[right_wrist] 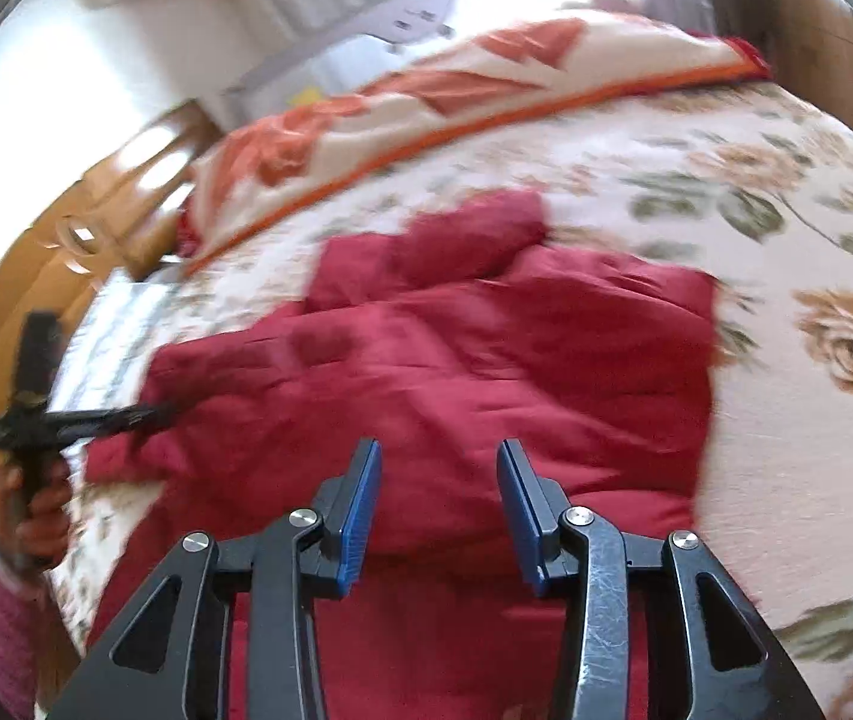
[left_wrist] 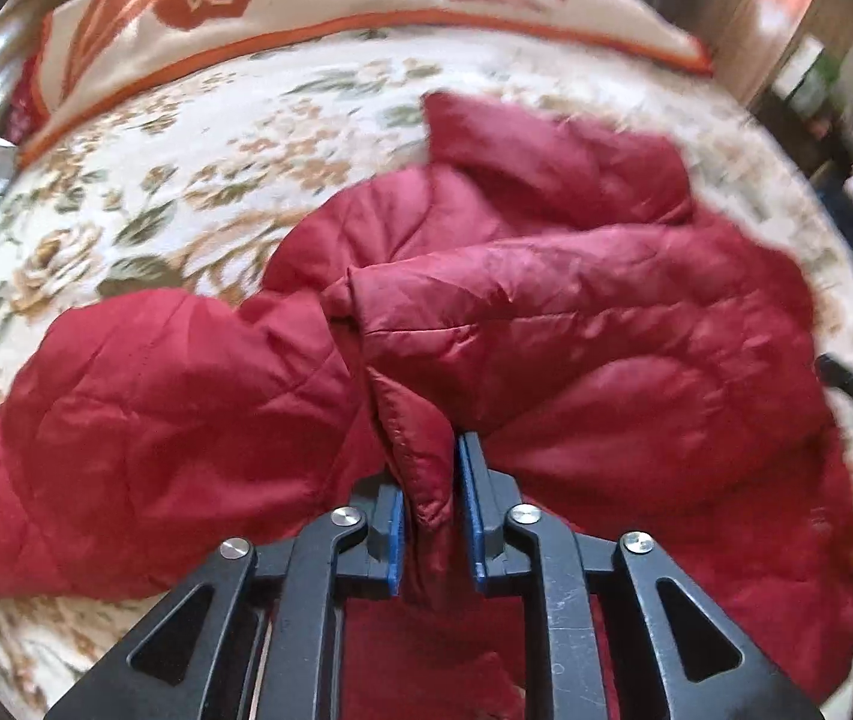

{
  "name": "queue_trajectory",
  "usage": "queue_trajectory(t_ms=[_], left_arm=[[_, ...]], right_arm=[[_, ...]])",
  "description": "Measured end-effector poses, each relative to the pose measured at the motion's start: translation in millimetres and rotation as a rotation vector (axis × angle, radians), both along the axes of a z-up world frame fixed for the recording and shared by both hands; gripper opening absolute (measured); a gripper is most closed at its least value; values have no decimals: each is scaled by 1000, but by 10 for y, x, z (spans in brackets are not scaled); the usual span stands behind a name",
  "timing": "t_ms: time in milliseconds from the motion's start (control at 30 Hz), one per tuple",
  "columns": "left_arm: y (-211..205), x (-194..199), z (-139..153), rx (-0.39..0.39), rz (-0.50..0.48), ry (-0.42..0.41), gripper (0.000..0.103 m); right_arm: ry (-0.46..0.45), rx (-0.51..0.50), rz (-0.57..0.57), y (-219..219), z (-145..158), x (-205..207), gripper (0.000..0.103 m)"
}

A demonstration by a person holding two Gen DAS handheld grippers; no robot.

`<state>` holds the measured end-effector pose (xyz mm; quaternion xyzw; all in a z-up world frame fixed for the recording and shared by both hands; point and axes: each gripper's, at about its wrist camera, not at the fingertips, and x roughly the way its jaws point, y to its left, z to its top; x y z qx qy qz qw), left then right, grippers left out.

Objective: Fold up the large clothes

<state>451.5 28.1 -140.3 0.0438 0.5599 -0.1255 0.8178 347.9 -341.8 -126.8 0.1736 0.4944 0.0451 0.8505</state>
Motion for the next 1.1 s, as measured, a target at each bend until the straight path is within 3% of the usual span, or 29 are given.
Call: queue_trajectory(t_ms=[100,167,200,267,300,367,433,533,700,867,967,1033,1100], left_arm=[[-147,-133,13,92,62,-56,36],[-157,-268,120,135,139,-115,38],[-125,-334,192,118,179,-134,38],[-55,-444,327,40,240,-165,36],[-46,-512,409,-36,250,-180,35],[-108,-595,491,-171,203,-174,35],[-324,-601,488,-245,130,-152,35],[-613,-519,372,-223,85,-134,35],[-771,-159,-228,-124,127,-11,35],[-794,-48,-413,-129,154,4,36],[-863,-74,-435,-114,150,-4,36],[-872,-57,-495,-115,146,-7,37],[-860,-29,-549,-119,142,-12,37]], right_arm=[[77,-20,-14,-90,-229,61,42],[109,-22,-6,-110,-347,44,42],[118,-38,-3,-92,-398,34,42],[118,-61,3,-49,-443,21,42],[117,-65,1,-48,-459,18,42],[115,-65,-4,-45,-481,19,43],[116,-69,-6,-43,-495,26,43],[118,-87,-1,-13,-502,35,43],[127,-140,-6,16,-414,41,40],[26,-205,46,235,-77,1,41],[60,-245,81,323,-190,84,40],[151,-255,91,311,-459,150,40],[169,-251,98,283,-633,161,41]])
